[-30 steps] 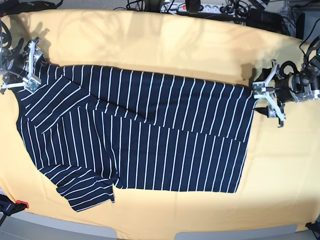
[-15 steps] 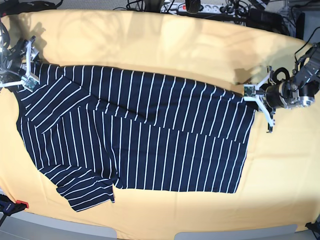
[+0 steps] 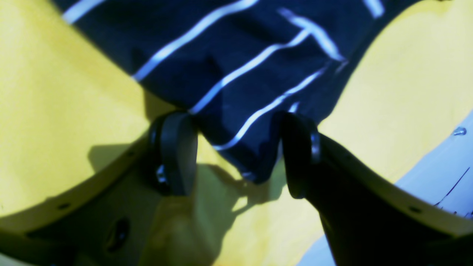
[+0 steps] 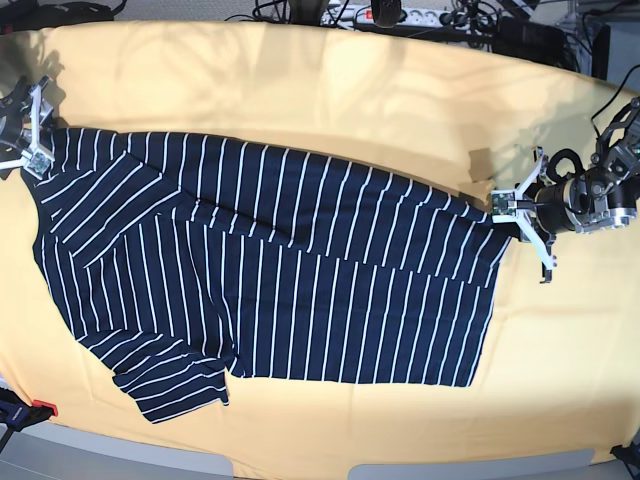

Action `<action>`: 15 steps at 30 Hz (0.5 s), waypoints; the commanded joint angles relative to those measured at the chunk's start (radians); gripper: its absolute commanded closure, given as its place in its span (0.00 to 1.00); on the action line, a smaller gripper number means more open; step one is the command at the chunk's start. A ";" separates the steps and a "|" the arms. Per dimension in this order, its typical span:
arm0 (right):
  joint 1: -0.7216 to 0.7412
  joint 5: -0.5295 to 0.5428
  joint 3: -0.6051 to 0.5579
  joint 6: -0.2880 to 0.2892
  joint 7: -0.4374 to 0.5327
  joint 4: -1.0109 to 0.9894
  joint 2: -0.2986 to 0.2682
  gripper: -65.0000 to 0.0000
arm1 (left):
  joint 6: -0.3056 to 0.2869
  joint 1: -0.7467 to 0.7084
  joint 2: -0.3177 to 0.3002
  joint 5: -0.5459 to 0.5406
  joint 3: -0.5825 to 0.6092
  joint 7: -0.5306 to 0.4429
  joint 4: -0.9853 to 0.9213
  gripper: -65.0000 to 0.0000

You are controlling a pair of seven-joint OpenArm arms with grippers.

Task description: Fold the T-shirt properly

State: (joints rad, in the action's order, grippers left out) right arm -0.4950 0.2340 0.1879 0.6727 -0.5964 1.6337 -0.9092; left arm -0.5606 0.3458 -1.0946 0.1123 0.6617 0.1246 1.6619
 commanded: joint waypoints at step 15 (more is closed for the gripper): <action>0.010 0.065 0.008 -0.032 -0.173 0.047 -0.078 1.00 | -0.034 0.020 -0.086 -0.001 -0.013 0.014 0.102 1.00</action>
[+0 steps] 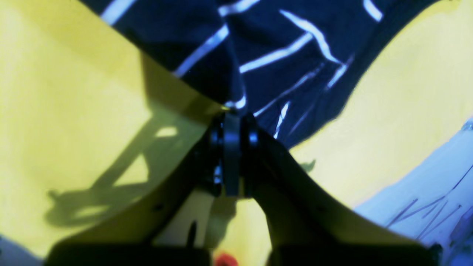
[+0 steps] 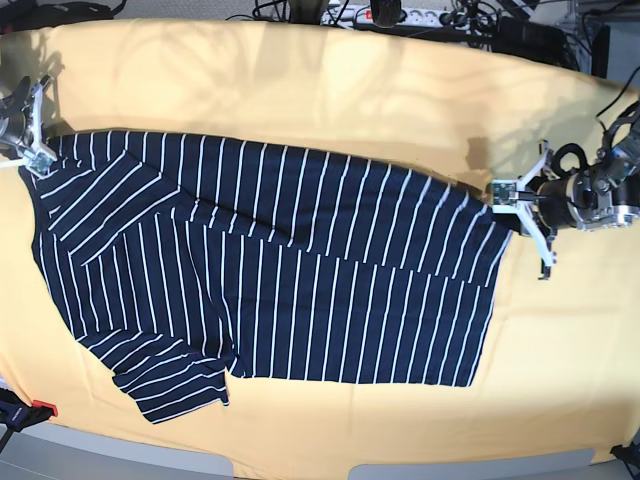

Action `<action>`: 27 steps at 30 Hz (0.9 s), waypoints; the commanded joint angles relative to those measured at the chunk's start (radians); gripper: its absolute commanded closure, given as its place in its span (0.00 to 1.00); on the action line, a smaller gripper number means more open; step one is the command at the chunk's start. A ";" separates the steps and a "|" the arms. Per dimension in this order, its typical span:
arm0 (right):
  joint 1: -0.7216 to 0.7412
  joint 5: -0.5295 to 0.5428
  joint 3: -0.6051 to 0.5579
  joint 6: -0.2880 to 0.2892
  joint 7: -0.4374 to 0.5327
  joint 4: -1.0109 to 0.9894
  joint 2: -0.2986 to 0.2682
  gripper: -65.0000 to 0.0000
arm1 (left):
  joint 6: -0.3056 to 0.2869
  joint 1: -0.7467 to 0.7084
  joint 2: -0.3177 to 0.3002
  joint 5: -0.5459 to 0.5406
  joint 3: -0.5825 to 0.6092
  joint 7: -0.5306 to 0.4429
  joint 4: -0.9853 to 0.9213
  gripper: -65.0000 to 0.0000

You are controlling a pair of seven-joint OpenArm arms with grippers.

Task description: Fold the T-shirt properly

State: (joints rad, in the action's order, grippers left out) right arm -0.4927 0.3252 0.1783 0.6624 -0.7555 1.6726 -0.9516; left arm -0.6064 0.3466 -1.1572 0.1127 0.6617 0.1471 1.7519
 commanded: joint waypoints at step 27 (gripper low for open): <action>0.003 0.801 0.018 0.036 -0.641 0.017 -0.235 1.00 | -0.092 -0.040 -0.340 -0.234 -0.013 0.001 0.238 1.00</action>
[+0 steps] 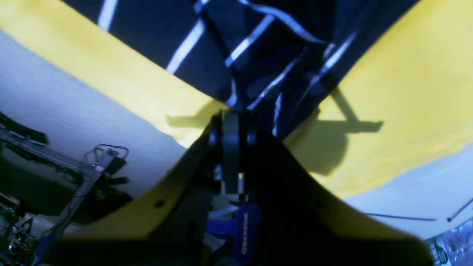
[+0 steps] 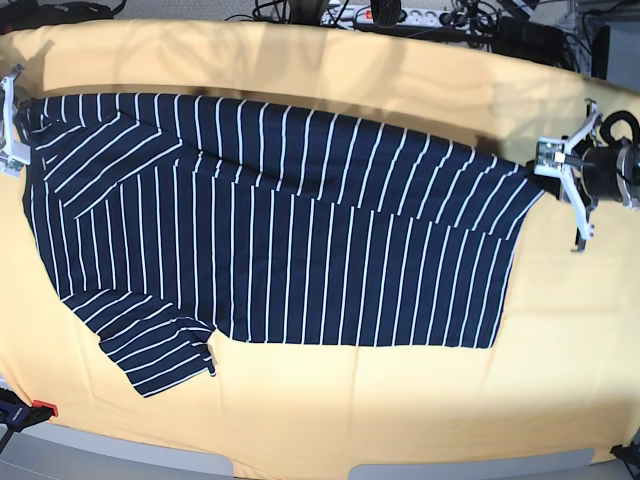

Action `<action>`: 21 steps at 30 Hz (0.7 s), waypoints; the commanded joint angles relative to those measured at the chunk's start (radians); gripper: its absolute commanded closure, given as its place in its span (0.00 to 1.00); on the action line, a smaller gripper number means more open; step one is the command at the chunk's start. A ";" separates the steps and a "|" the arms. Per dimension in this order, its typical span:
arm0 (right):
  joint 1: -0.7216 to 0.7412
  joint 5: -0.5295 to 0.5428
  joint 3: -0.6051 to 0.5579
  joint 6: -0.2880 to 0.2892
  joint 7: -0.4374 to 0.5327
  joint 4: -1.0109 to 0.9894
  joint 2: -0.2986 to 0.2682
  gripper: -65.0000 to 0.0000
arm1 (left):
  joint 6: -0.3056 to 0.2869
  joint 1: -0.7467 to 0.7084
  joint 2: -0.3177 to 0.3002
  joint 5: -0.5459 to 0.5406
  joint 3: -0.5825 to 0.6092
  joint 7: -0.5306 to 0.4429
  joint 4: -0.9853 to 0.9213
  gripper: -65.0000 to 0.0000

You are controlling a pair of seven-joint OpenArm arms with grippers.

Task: Fold the T-shirt properly
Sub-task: 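Pull the folded shirt taut between both grippers and release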

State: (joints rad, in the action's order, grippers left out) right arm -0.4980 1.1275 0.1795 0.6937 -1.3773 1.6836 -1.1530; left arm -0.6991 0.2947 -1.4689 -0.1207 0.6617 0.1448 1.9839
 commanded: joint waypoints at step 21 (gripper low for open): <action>-0.140 0.112 0.019 0.004 -0.019 0.009 -0.112 1.00 | 0.001 -0.133 -0.084 -0.001 -0.013 0.090 0.091 1.00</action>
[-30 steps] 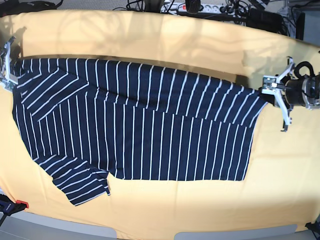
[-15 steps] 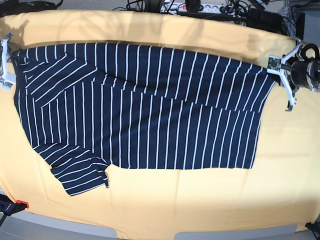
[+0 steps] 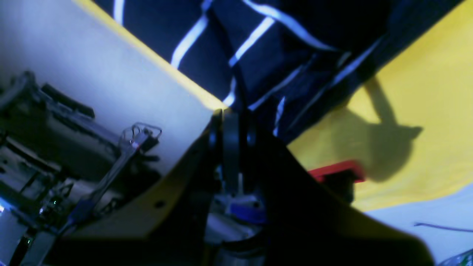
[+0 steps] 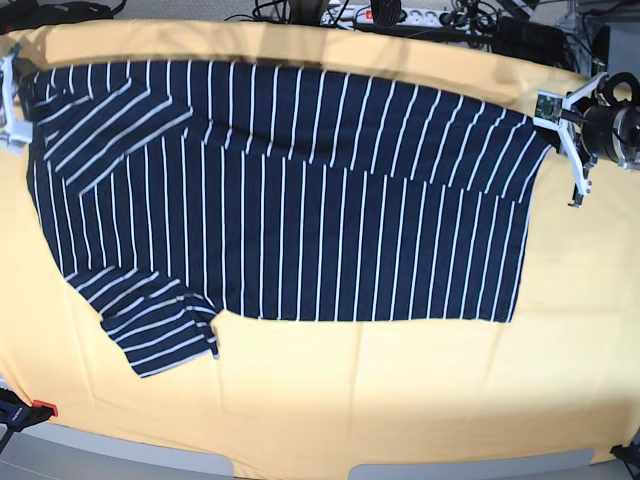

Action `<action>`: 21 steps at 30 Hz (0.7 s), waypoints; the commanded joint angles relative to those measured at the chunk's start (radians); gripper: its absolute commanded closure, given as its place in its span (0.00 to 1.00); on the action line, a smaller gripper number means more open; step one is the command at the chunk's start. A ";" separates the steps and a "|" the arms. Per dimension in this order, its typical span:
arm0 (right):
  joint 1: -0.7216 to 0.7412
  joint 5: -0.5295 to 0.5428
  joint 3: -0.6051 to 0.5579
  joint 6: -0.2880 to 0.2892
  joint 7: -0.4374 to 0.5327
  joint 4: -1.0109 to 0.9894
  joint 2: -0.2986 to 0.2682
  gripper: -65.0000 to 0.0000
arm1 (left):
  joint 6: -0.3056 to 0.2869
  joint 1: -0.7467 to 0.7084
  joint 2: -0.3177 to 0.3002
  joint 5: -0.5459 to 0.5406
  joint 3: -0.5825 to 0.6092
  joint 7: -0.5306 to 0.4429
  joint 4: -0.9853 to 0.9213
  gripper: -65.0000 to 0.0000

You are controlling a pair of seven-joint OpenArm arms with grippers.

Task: Fold the T-shirt properly
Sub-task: 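Pull the folded shirt taut between both grippers and release, then move both grippers to the hem corners and grasp them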

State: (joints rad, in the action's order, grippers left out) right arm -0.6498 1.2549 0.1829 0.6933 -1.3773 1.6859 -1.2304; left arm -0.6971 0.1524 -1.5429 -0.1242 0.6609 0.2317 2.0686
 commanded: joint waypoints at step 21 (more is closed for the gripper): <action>0.011 0.072 0.015 0.005 -0.019 0.048 -0.095 0.64 | -0.001 0.012 -0.010 -0.077 -0.012 0.167 0.036 0.41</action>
State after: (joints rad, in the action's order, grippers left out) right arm -0.6479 1.3186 0.1841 0.6933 -1.3846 1.7279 -1.2961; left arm -0.6971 0.1532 -1.5448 -0.1978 0.6609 0.4133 2.0941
